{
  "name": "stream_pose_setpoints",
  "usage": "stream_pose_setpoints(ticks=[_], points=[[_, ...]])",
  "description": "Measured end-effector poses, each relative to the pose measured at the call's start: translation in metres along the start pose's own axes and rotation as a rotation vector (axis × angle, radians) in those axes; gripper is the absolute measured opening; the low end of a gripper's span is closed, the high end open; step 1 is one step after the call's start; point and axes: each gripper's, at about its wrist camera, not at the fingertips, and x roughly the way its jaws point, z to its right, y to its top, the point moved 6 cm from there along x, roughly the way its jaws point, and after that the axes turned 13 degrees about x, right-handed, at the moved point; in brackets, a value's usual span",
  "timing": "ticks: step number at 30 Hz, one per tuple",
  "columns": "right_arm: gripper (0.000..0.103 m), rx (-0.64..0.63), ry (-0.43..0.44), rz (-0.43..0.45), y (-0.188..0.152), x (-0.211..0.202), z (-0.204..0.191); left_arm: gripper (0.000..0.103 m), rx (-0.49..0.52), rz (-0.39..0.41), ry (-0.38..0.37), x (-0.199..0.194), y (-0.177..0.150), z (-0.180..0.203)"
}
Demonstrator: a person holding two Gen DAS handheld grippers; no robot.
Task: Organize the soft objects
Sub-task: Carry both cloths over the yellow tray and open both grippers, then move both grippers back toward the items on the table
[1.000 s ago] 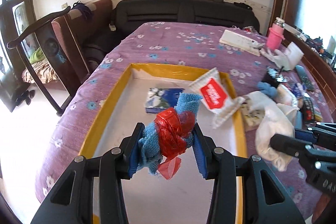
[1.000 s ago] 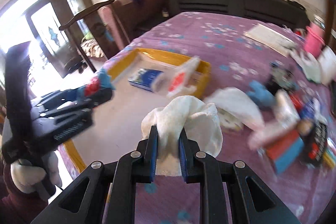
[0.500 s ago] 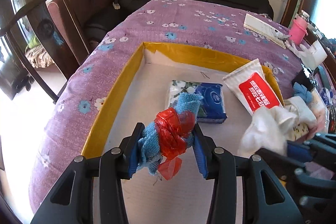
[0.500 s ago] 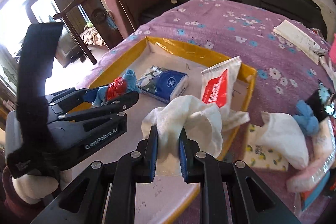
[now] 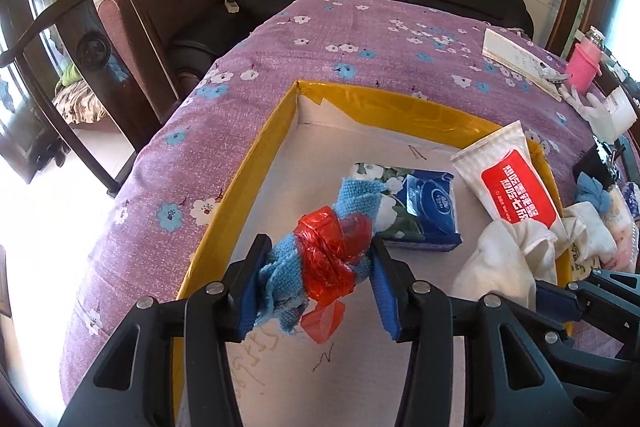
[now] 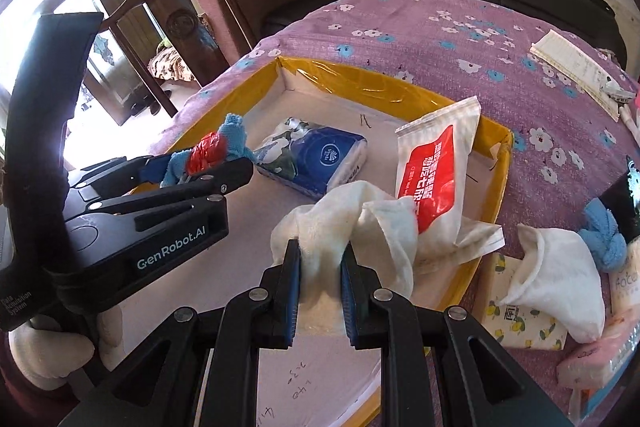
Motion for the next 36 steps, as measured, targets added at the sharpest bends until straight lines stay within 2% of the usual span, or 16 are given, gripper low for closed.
stream_pose_setpoints(ticks=[4,9,10,12,14,16,19,22,28,32,36], points=[[0.02,0.006,-0.005,0.0,0.0,0.001,0.002,0.048,-0.005,-0.004,0.004,0.003,0.002,0.0],[0.022,0.028,-0.003,0.0,0.0,0.002,0.004,0.056,-0.01,-0.002,0.011,0.004,0.002,-0.002],[0.025,0.033,-0.001,-0.001,0.0,0.002,0.005,0.057,-0.012,-0.002,0.012,0.003,0.002,-0.002],[0.038,0.043,0.004,0.001,0.0,0.001,0.006,0.068,-0.019,0.001,0.01,0.002,0.001,-0.003],[0.057,0.05,0.012,0.013,0.001,-0.002,0.005,0.075,-0.025,0.006,0.013,0.0,0.002,-0.004],[0.062,0.051,0.013,0.026,0.002,-0.006,0.004,0.079,-0.029,0.013,0.013,-0.003,0.002,-0.005],[0.063,0.047,0.012,0.038,0.002,-0.012,0.002,0.086,-0.033,0.006,0.029,-0.007,0.003,-0.006],[0.063,0.044,0.012,0.053,0.0,-0.021,0.002,0.086,-0.034,-0.006,0.038,-0.01,0.003,-0.006],[0.064,0.04,0.006,0.086,-0.007,-0.044,0.006,0.086,-0.046,0.022,0.032,-0.03,0.001,-0.006],[0.064,0.049,-0.009,0.139,-0.014,-0.072,0.021,0.086,-0.074,0.061,-0.006,-0.05,-0.002,-0.007],[0.069,0.099,-0.046,0.205,-0.023,-0.11,0.059,0.086,-0.139,0.119,-0.074,-0.075,-0.003,-0.009]])
